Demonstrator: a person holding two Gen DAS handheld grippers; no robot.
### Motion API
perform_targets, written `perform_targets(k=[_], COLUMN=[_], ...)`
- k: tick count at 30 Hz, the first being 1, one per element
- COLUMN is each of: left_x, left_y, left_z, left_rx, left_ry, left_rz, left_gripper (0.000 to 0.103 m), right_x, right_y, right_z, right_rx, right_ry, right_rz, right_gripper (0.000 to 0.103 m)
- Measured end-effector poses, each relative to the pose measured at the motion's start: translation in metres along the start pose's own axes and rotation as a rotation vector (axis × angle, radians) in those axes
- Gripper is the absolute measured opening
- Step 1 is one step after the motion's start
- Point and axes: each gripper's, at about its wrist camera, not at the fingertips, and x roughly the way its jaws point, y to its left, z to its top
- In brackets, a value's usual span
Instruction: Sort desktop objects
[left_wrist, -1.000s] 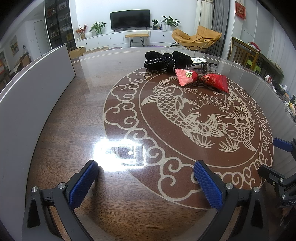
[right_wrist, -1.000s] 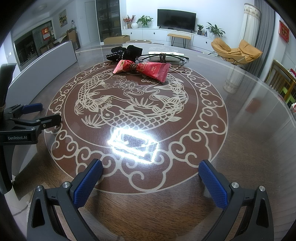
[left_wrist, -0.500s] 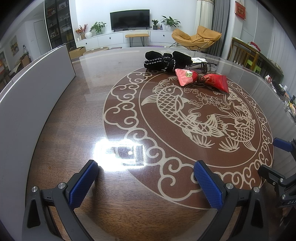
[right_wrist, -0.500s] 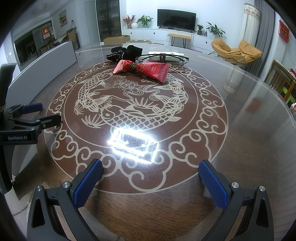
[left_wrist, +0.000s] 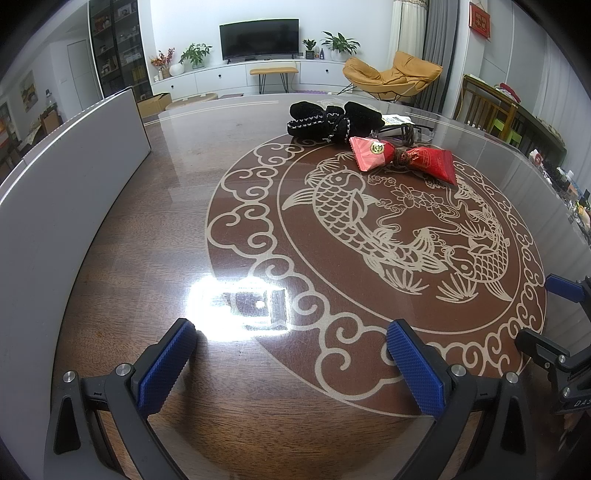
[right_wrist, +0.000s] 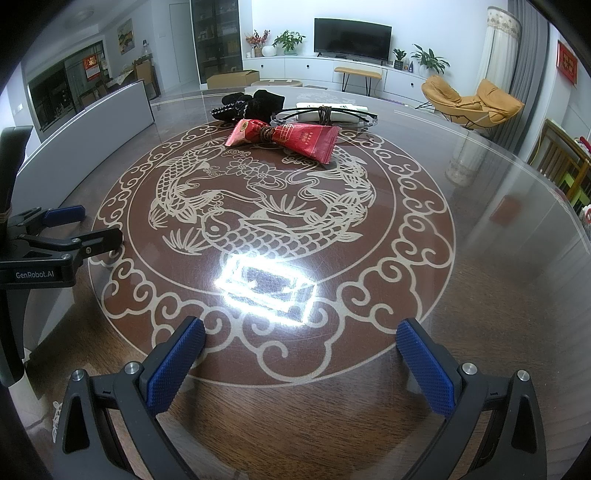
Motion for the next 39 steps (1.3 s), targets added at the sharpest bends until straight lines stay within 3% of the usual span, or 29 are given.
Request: perform_targets(k=[23,25,27,29,33,36,39], left_x=[0.000,0.000,-0.001,0.000,-0.001,-0.001,-0.001], left_y=[0.000,0.000,0.000,0.000,0.000,0.000,0.000], left_z=[0.000,0.000,0.000,0.000,0.000,0.000,0.000], left_rx=[0.000,0.000,0.000,0.000,0.000,0.000,0.000], left_ry=[0.001,0.001,0.000,0.001,0.001,0.001,0.001], left_rz=[0.000,0.000,0.000,0.000,0.000,0.000,0.000], left_gripper=[0.103,0.103,0.103,0.103,0.103,0.103,0.103], right_x=[0.005,0.021,0.028,0.037,0.071,0.093,0.112], right_y=[0.003,0.006,0.008,0.014,0.026,0.030,0.030], right_z=[0.004,0.027,0.051,0.086,0.145,0.168,0.178], right_rx=[-0.034,-0.172,-0.271,-0.385,-0.483,-0.483,-0.449], right_ry=[0.007,0.025,-0.009,-0.062,-0.021,0.025,0.117], right_rz=[0.023,0.072,0.010,0.017,0.039,0.075,0.152], right_gripper=[0.103,0.103,0.103,0.103,0.101,0.093,0.063])
